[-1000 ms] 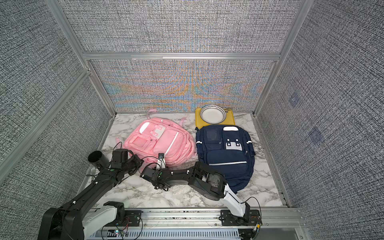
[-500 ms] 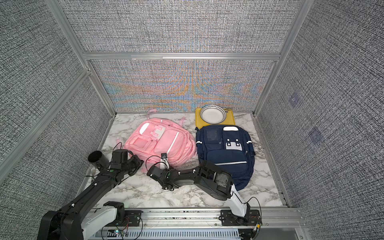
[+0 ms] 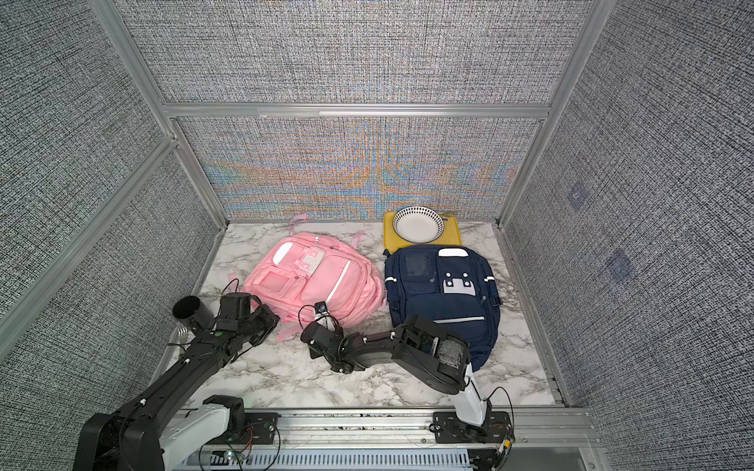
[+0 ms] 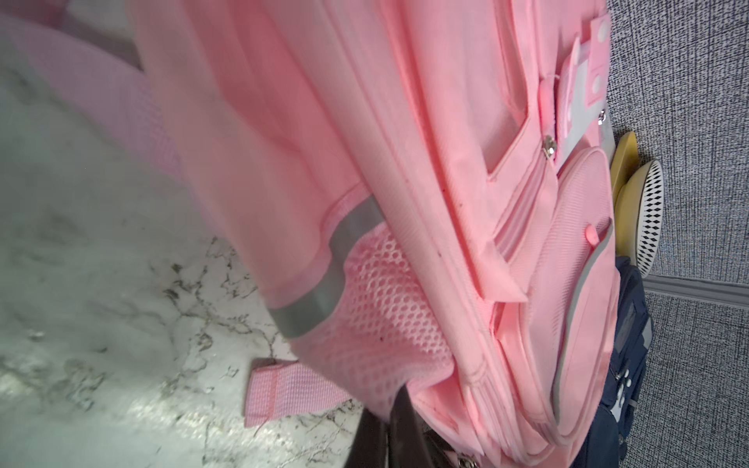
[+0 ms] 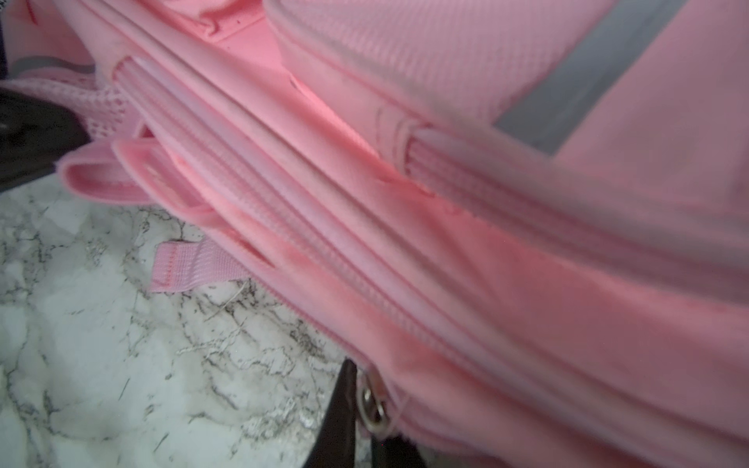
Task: Zip up the backpack
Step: Zip the zipper on the backpack.
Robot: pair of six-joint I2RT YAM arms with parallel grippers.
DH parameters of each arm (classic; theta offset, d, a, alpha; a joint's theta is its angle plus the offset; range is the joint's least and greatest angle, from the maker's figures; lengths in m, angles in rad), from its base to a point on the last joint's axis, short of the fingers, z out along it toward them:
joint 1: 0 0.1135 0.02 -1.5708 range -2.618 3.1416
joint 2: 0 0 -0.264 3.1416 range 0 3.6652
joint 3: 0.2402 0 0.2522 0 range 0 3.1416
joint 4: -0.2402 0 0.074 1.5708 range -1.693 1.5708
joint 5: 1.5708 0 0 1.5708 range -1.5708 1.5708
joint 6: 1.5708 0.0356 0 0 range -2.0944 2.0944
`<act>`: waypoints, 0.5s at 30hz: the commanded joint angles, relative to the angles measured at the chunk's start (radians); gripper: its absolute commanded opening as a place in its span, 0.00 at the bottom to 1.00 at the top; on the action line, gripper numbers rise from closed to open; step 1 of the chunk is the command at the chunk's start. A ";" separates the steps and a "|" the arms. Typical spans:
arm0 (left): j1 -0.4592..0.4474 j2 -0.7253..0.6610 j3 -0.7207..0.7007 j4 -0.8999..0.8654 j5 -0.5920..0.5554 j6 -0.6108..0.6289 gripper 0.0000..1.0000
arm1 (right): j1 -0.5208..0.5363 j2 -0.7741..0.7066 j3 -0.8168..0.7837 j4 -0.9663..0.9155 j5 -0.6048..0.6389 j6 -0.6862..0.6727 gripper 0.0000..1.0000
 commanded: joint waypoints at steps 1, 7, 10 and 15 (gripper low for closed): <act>0.008 0.007 0.011 0.002 -0.059 0.025 0.00 | 0.001 -0.012 -0.017 0.019 -0.043 -0.047 0.00; 0.031 0.022 0.016 -0.003 -0.077 0.039 0.00 | 0.001 -0.015 -0.033 0.014 -0.069 -0.097 0.00; 0.041 0.037 0.019 -0.004 -0.080 0.044 0.00 | 0.001 -0.025 -0.056 0.025 -0.088 -0.113 0.00; 0.050 0.047 0.016 -0.005 -0.096 0.048 0.00 | 0.001 -0.045 -0.083 0.031 -0.109 -0.144 0.00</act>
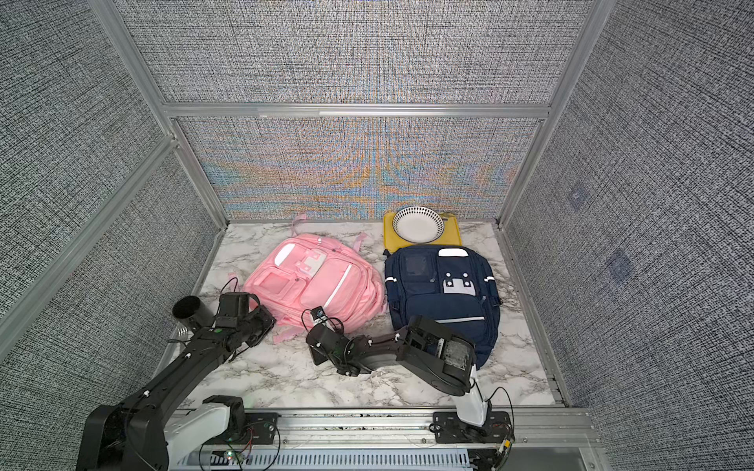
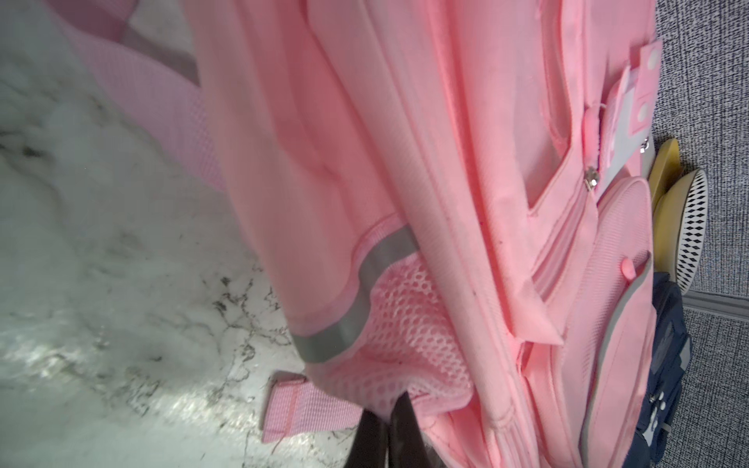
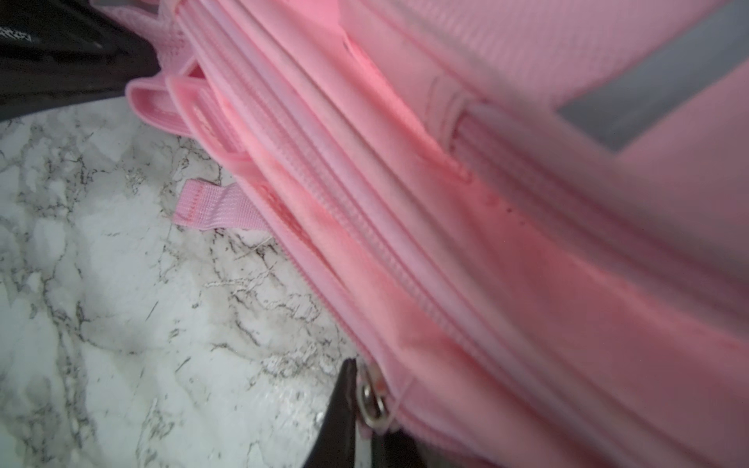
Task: Zip up the backpack
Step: Zip the zipper on the backpack.
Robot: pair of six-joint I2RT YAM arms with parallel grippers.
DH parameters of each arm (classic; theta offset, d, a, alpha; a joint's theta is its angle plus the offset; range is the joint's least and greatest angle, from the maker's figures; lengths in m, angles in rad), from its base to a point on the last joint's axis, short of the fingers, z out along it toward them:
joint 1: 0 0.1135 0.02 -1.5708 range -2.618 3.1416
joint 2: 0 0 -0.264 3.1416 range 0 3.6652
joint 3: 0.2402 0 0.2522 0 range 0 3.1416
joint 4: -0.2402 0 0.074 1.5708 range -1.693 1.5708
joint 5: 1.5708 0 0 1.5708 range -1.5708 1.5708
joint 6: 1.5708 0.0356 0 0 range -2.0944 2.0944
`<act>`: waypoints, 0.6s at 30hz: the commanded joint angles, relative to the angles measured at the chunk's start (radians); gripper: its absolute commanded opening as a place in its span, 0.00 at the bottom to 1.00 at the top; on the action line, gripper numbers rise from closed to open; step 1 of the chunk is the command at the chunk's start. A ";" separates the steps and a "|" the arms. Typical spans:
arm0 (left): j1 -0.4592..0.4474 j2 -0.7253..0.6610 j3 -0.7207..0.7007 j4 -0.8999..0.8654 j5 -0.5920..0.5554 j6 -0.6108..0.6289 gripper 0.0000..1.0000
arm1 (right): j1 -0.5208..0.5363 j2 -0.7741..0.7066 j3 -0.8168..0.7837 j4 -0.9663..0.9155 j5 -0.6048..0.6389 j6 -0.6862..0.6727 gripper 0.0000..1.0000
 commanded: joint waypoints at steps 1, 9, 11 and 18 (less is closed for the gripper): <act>0.009 0.006 0.006 0.023 -0.083 0.014 0.00 | 0.000 -0.012 -0.009 -0.038 -0.018 -0.038 0.00; 0.019 0.059 0.023 0.015 -0.110 0.034 0.00 | -0.002 -0.034 -0.024 -0.061 -0.065 -0.103 0.00; 0.024 0.073 0.023 0.010 -0.121 0.036 0.00 | -0.003 -0.039 -0.031 -0.064 -0.074 -0.120 0.00; 0.050 0.072 0.026 -0.011 -0.150 0.043 0.00 | -0.021 -0.073 -0.069 -0.074 -0.067 -0.131 0.00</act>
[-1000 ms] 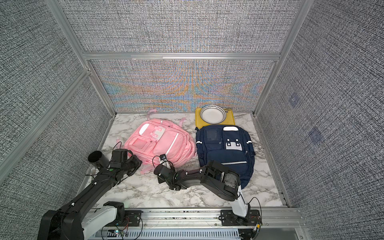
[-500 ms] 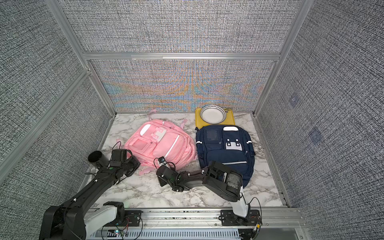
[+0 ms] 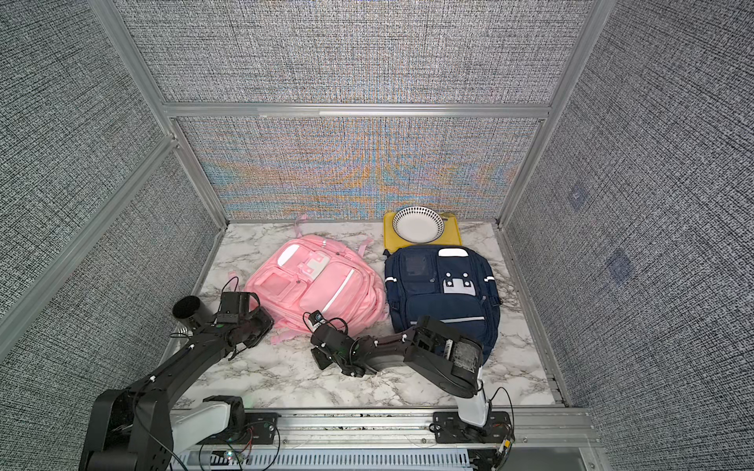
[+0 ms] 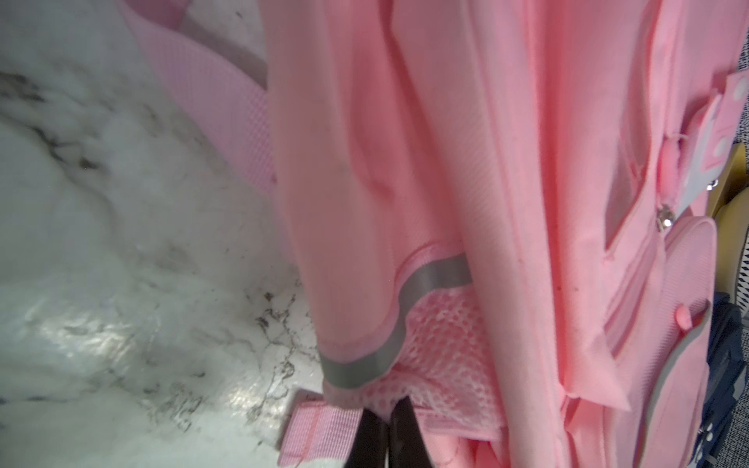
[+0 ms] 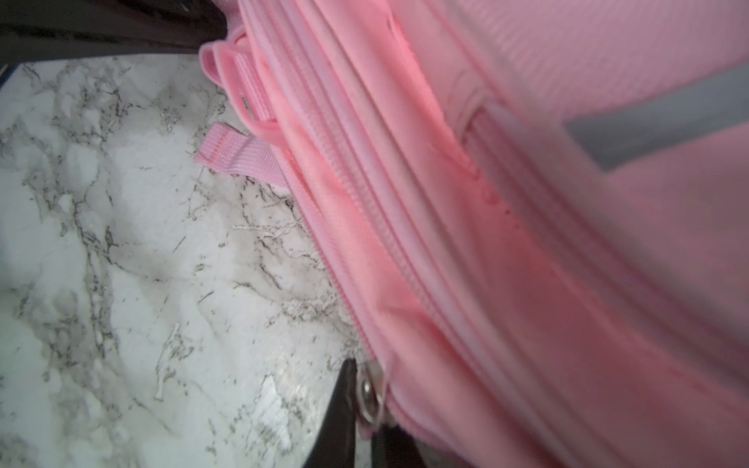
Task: Zip up the backpack
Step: Zip the zipper on the backpack.
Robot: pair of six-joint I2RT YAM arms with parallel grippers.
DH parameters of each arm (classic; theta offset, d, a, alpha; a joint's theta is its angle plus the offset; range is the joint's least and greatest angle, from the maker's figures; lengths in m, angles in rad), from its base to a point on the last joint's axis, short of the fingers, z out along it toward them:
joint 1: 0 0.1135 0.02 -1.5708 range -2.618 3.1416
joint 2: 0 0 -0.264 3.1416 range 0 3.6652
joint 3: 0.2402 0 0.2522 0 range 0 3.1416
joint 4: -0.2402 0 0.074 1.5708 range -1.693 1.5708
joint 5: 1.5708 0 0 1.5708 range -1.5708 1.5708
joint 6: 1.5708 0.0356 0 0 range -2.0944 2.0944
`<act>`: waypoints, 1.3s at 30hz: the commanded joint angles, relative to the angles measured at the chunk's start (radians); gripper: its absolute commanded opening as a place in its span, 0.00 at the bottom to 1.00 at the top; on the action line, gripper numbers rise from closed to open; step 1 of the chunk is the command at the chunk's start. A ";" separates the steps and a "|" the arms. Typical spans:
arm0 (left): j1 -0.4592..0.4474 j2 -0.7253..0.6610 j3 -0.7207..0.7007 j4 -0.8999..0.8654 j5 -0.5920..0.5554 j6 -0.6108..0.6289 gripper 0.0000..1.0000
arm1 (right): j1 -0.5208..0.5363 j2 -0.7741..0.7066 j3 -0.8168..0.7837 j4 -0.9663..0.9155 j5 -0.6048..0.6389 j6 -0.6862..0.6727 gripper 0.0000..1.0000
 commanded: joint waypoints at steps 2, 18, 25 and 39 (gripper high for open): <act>0.028 -0.007 0.013 -0.006 -0.129 0.019 0.00 | -0.013 -0.031 -0.031 -0.062 0.028 -0.002 0.00; 0.101 0.063 0.051 -0.026 -0.154 0.079 0.00 | -0.045 -0.117 -0.110 -0.062 -0.051 -0.086 0.00; 0.127 0.117 0.094 -0.029 -0.164 0.114 0.00 | -0.069 -0.148 -0.137 -0.068 -0.101 -0.140 0.00; 0.192 0.230 0.226 -0.042 -0.210 0.176 0.00 | -0.063 -0.146 -0.145 -0.016 -0.184 -0.128 0.00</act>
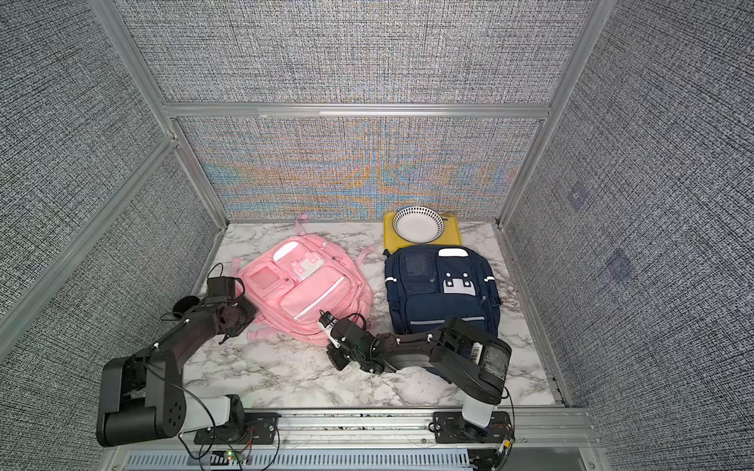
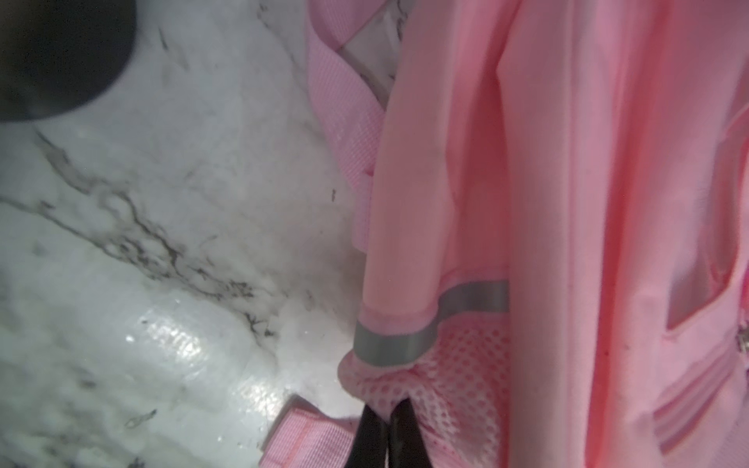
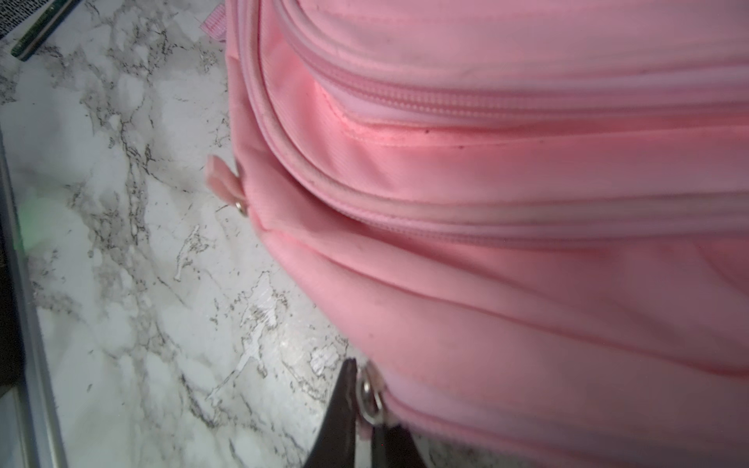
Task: Zip up the backpack
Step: Zip the zipper on the backpack.
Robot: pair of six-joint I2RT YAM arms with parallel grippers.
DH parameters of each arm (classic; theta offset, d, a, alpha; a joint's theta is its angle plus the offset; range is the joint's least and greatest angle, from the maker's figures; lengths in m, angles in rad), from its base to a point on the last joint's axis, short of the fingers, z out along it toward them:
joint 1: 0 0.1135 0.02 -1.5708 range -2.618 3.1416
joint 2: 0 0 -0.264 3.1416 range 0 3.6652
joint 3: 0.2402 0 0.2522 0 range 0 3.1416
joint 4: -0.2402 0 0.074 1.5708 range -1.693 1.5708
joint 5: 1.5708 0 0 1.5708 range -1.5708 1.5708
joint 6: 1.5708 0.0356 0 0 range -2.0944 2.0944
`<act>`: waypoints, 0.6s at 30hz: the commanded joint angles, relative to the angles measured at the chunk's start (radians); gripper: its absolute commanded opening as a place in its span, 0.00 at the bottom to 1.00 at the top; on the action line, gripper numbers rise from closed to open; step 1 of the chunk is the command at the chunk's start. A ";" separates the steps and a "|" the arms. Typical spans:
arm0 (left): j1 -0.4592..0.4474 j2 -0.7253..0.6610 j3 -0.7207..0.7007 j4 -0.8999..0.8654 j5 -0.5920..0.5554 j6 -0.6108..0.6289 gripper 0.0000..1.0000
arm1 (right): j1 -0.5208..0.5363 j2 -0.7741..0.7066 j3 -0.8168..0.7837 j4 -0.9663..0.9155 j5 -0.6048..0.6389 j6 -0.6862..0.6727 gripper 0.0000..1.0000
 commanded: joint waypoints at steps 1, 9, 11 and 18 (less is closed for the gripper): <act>0.015 0.028 0.047 0.021 -0.083 0.033 0.00 | 0.011 0.016 0.013 -0.022 -0.013 0.034 0.00; -0.066 -0.087 -0.024 0.003 0.040 0.076 0.31 | 0.060 0.140 0.130 0.012 0.031 0.120 0.00; -0.074 -0.157 -0.048 -0.041 0.028 0.064 0.42 | 0.063 0.149 0.136 0.019 0.055 0.143 0.00; -0.153 -0.391 -0.098 -0.145 0.063 0.032 0.54 | 0.067 0.153 0.133 0.029 0.090 0.159 0.00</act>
